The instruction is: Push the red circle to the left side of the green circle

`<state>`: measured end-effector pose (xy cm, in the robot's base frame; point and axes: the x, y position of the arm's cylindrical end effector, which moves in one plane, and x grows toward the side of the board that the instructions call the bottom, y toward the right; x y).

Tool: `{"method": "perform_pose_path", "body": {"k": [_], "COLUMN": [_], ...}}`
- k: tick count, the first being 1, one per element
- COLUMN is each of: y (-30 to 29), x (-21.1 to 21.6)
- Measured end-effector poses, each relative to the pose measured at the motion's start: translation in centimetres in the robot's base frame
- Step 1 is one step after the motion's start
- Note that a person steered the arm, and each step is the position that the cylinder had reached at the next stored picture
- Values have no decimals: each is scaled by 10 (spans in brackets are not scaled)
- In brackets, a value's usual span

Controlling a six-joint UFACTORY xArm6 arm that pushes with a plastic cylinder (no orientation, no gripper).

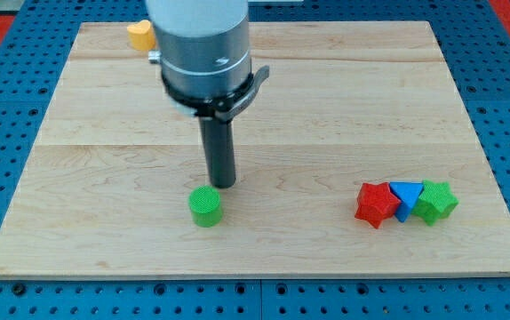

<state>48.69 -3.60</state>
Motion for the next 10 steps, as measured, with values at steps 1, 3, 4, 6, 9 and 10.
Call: {"method": "perform_pose_path", "body": {"k": [1, 3, 4, 6, 9, 10], "y": [32, 32, 25, -53, -60, -77], "x": [-47, -131, -168, -192, -157, -158]}}
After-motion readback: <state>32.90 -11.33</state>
